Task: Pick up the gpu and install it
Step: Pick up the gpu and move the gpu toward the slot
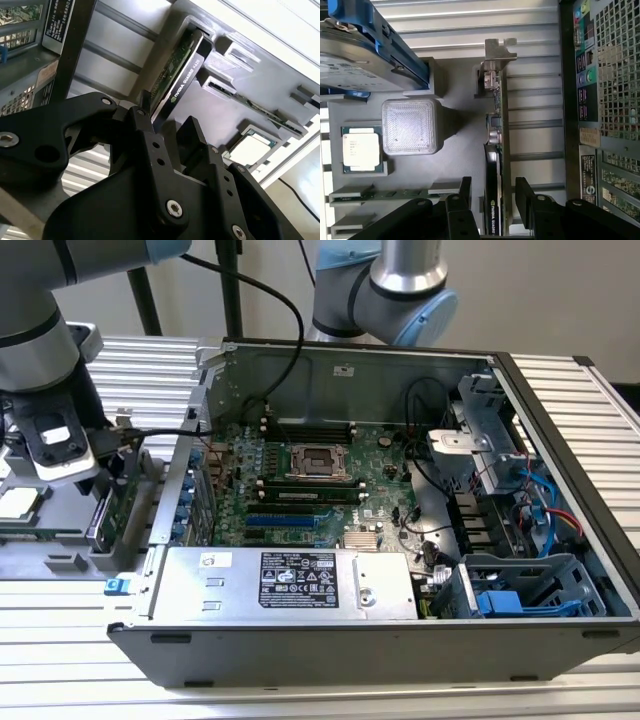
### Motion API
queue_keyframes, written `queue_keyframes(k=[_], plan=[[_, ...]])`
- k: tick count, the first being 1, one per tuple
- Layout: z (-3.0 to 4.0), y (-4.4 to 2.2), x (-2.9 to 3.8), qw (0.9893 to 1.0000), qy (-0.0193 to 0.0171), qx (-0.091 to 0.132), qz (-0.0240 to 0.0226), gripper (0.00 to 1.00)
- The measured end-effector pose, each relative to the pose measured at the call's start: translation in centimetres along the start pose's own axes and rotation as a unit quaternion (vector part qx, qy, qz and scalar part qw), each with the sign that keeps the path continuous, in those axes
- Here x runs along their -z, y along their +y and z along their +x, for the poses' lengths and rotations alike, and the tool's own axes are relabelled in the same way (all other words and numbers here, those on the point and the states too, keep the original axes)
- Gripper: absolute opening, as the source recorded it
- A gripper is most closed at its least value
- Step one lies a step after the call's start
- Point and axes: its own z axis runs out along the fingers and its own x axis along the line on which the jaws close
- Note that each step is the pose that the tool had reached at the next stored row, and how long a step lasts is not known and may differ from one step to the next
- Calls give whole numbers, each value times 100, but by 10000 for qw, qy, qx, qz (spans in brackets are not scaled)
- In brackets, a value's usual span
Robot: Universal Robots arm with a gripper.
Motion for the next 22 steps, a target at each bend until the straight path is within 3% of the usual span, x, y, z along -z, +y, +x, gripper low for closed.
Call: queue_keyframes(k=[22], plan=[[2, -11, -217, 10000, 0, 0, 0, 100]])
